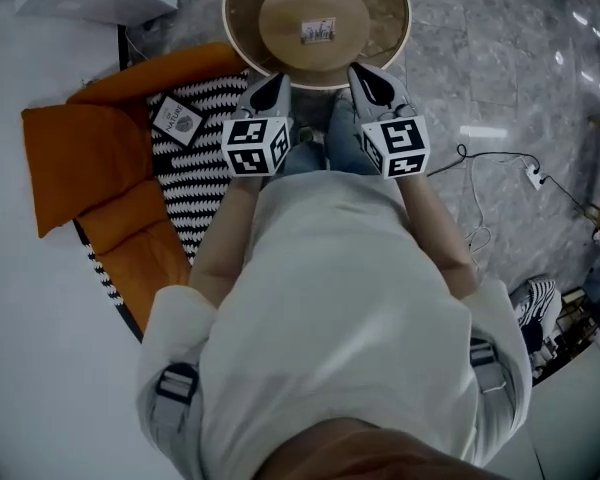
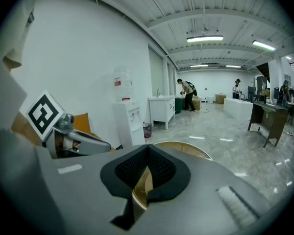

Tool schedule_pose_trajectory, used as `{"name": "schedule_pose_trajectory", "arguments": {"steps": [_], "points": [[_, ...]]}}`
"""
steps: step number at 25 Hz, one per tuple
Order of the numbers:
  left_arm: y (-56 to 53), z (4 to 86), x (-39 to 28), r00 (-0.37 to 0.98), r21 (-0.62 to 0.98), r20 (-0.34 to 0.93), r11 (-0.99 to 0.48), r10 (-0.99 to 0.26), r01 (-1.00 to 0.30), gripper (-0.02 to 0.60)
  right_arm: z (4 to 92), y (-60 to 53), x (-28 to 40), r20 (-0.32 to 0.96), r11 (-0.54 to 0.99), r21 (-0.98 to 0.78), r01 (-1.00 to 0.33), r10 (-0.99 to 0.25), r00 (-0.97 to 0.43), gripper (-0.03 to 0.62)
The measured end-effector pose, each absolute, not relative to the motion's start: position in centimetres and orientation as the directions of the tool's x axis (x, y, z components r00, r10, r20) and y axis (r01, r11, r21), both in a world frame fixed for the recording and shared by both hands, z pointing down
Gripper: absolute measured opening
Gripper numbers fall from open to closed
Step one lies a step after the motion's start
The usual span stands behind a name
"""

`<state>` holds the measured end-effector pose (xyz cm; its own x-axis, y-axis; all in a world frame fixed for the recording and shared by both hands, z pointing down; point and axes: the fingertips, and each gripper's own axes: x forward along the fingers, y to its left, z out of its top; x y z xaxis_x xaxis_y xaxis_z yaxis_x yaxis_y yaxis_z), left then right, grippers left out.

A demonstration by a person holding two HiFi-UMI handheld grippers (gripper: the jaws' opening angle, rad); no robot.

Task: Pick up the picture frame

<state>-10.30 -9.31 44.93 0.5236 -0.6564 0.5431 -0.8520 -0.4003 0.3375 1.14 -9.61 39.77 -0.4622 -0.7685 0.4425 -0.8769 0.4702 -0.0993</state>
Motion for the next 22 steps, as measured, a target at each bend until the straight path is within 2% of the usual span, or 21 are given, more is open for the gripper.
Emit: {"name": "schedule_pose_trajectory", "arguments": {"steps": [6, 22], "points": [[-11.4, 49.0, -9.2, 0.488, 0.331, 0.591, -0.358, -0.642, -0.873, 0.000, 44.6, -12.1, 1.9, 0.505, 0.518, -0.089, -0.851, -0.713, -0.487, 0.000], [-18.5, 63.1, -6.0, 0.444, 0.320, 0.728, -0.314, -0.522, -0.894, 0.000, 59.5, -19.7, 3.3, 0.657, 0.564, -0.218, -0.797, -0.519, -0.547, 0.000]]}}
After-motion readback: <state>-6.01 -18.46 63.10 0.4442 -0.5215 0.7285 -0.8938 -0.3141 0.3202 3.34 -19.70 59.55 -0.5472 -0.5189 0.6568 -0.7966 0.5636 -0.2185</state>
